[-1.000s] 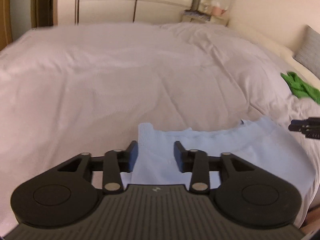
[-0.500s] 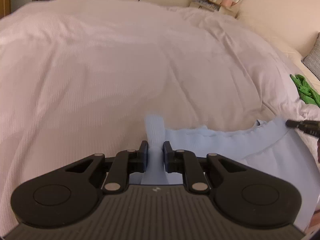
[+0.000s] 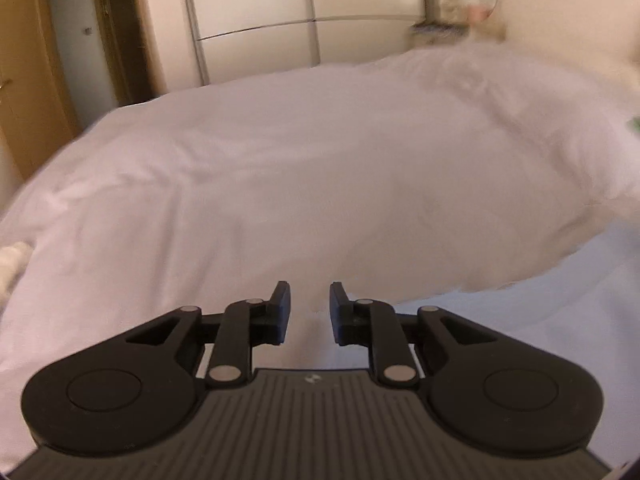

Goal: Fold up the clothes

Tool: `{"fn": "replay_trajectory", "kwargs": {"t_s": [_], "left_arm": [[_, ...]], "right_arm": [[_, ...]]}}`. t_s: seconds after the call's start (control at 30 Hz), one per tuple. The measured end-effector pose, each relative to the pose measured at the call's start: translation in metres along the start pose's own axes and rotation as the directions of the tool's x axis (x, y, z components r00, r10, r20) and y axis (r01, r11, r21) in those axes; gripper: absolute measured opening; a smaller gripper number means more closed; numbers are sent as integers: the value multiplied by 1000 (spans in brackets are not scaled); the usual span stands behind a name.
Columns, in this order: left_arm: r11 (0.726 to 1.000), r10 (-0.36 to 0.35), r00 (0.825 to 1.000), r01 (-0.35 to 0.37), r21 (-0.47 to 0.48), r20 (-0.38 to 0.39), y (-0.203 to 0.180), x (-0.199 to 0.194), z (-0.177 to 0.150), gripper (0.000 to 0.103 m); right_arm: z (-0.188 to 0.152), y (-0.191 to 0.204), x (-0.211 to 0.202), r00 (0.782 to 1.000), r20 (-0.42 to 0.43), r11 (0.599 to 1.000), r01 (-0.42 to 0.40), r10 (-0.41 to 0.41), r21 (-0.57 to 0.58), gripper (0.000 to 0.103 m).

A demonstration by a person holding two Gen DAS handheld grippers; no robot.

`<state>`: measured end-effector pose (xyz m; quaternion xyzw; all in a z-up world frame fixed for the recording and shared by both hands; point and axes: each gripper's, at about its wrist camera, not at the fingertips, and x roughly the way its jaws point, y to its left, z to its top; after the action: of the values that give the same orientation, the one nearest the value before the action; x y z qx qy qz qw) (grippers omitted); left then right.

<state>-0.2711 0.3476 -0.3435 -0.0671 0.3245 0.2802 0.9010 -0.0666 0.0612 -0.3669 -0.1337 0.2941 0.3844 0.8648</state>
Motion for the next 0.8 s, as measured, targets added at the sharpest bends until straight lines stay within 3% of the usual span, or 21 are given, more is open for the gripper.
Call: {"fn": "replay_trajectory", "kwargs": {"t_s": [0.1, 0.13, 0.2, 0.27, 0.3, 0.37, 0.47, 0.57, 0.67, 0.8], "left_arm": [[988, -134, 990, 138, 70, -49, -30, 7, -12, 21], [986, -119, 990, 127, 112, -69, -38, 17, -20, 21], [987, -60, 992, 76, 144, -108, -44, 37, -32, 22], [996, -32, 994, 41, 84, -107, -32, 47, -36, 20], [998, -12, 995, 18, 59, -100, -27, 48, -35, 15], [998, 50, 996, -47, 43, -74, -21, 43, -27, 15], [997, 73, 997, -72, 10, -39, -18, 7, -21, 16], [999, 38, 998, -38, -13, -48, -22, -47, -35, 16], [1000, -6, 999, 6, 1, -44, -35, -101, -67, 20], [1000, 23, 1000, -23, 2, -12, -47, -132, -105, 27]], "right_arm": [[-8, 10, -15, 992, -2, 992, -127, 127, -25, 45], [-12, 15, -13, 987, -19, 986, -158, 158, -52, 45], [-23, 23, 6, 989, -72, 982, -135, 126, -135, 44], [-34, 20, 29, 995, -95, 978, -30, 10, -205, 45], [-37, 11, 36, 994, -107, 983, -17, -2, -181, 50], [-38, -10, 38, 991, -118, 997, -70, 65, -39, 50], [-37, -17, 10, 998, -69, 999, -13, 15, 31, 49], [-41, -7, -46, 996, 20, 995, 81, -82, 54, 49], [-57, 22, -101, 997, 51, 993, 47, -53, 106, 50], [-86, 80, -130, 996, 76, 999, 41, -42, 23, 57]]}}
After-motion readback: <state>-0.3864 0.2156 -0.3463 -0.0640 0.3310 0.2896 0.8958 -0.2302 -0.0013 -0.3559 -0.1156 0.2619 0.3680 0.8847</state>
